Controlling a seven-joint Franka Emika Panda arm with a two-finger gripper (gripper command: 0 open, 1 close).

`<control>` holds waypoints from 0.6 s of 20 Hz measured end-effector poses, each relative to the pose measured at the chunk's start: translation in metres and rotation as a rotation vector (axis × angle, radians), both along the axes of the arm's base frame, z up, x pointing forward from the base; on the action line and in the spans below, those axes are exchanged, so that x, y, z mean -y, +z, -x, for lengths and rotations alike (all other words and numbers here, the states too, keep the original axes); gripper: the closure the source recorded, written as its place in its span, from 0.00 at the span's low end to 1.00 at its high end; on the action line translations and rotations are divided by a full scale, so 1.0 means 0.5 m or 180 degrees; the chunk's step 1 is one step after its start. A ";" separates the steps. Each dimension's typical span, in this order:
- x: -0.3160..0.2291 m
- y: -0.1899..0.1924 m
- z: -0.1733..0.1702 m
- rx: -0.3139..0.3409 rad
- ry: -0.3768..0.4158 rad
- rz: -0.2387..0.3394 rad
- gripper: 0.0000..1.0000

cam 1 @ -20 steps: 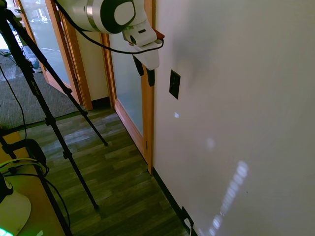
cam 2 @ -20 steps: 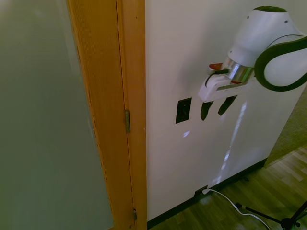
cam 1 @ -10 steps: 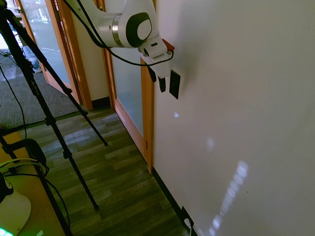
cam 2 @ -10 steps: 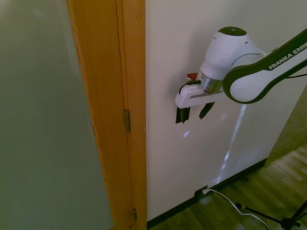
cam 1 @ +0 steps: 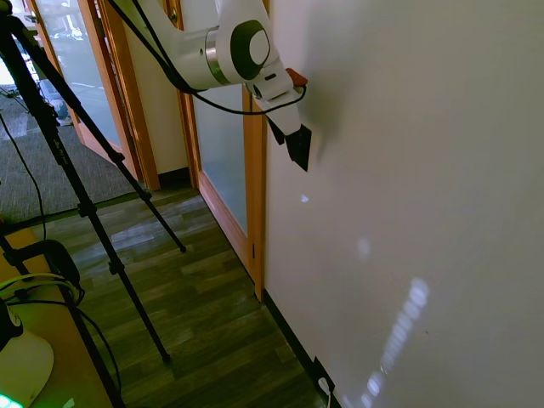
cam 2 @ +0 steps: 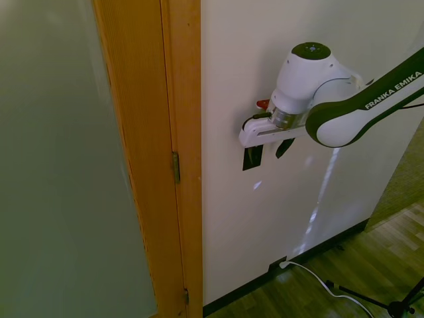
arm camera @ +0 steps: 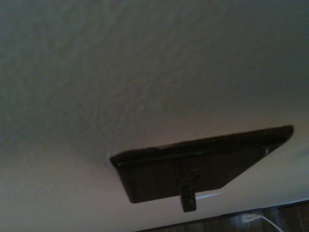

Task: Turn on the light

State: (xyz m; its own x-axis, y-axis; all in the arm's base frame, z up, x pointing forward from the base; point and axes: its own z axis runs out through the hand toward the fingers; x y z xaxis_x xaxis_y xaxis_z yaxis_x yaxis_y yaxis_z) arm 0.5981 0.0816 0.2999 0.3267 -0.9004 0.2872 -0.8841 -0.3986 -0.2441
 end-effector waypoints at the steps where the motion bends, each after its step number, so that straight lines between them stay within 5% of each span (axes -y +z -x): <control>1: 0.002 -0.003 -0.003 -0.0001 0.0005 0.0015 1.00; 12: -0.030 -0.015 -0.050 0.0080 0.0050 0.0140 1.00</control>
State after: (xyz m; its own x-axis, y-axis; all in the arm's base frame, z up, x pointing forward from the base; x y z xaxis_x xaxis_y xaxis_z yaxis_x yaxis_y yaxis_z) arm 0.6230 0.0965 0.2924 0.3327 -0.8817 0.3346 -0.8714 -0.4231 -0.2482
